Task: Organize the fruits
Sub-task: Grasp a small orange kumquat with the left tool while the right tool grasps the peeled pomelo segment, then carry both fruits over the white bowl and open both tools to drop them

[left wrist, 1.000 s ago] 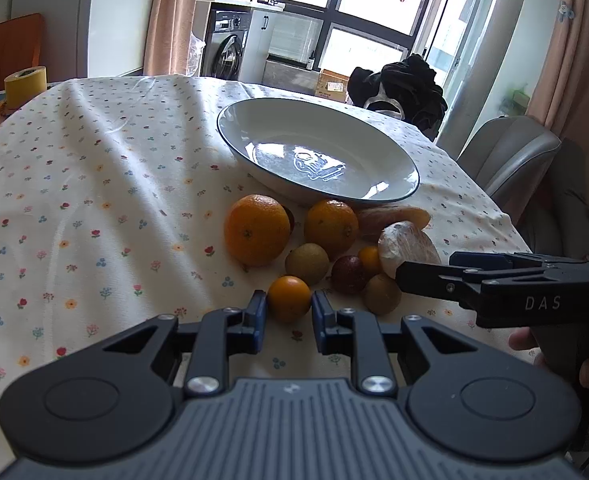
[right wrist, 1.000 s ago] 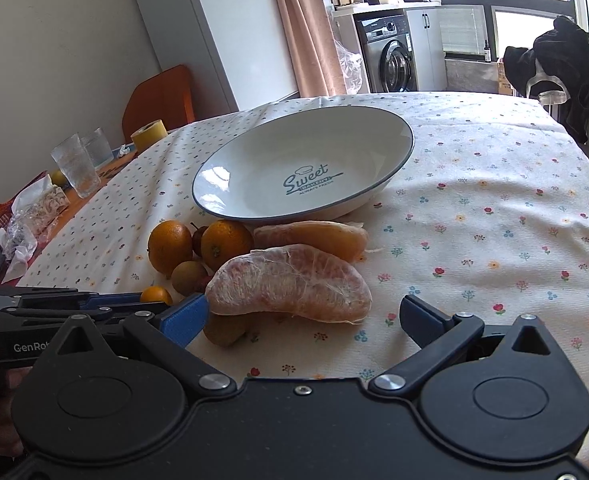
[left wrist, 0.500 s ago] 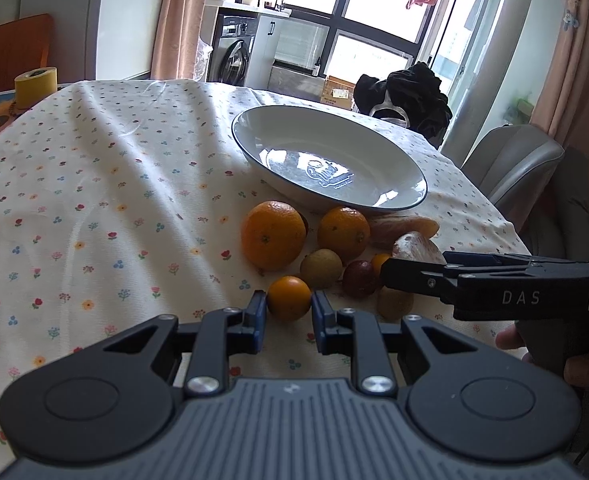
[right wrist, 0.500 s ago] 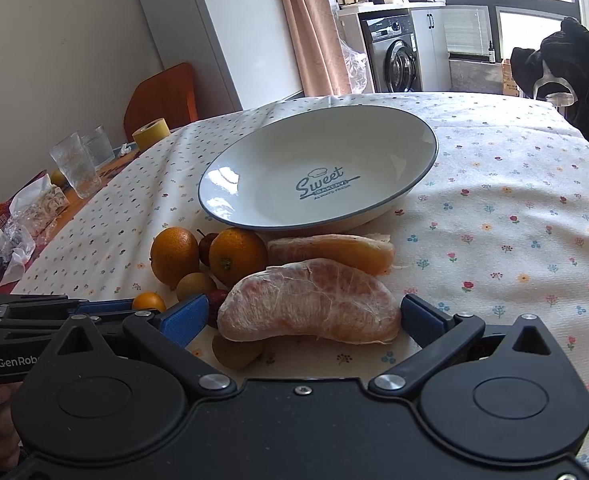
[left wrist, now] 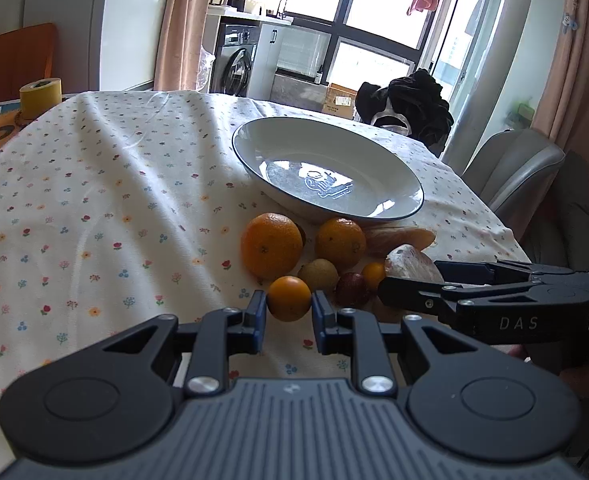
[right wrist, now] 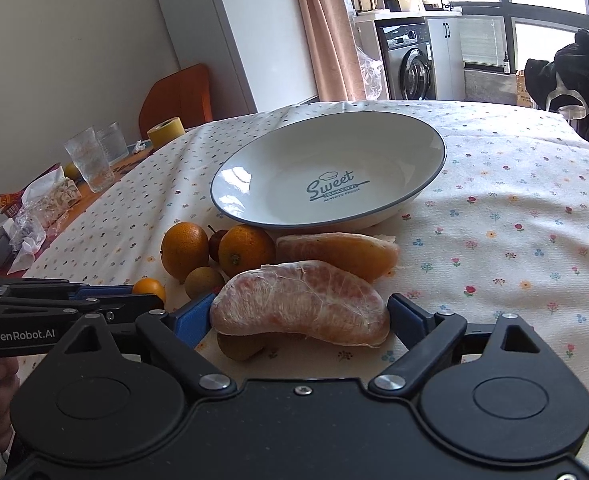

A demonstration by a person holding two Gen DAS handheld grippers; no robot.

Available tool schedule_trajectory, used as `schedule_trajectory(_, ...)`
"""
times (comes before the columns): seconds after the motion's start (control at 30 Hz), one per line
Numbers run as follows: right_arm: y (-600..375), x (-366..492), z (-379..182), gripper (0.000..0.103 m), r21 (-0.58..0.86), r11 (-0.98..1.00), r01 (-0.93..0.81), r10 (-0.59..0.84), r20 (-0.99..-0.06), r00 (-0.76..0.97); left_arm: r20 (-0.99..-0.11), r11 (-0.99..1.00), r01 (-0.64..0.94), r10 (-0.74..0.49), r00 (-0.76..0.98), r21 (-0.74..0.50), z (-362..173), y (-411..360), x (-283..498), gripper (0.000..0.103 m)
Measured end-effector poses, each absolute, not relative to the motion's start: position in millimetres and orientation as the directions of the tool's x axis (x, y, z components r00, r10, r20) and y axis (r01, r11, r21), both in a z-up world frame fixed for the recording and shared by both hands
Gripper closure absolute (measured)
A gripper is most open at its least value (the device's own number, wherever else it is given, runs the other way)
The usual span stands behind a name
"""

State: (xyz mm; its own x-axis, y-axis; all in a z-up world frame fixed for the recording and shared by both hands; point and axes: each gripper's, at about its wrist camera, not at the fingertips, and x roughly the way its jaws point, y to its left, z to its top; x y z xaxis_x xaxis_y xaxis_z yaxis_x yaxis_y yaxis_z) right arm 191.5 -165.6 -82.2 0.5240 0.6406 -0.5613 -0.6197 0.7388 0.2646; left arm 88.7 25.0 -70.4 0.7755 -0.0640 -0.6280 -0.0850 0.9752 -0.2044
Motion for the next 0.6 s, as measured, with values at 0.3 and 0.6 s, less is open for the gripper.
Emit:
schedule_trajectory(0.3, -164.5, 184.2, -63.8, 0.014, 0.249, 0.723, -0.644, 0.662, -0.519, 0.541, -0.598, 0.975, -0.08, -0.061, 0.799, -0.205, -58.8, 28.5, 88.1, 0.081)
schedule_trajectory(0.6, -161.6, 186.4, -50.2, 0.014, 0.236, 0.717, -0.656, 0.672, -0.483, 0.561, -0.579, 0.977, -0.082, -0.048, 0.814, -0.195, -48.3, 34.0, 91.9, 0.081)
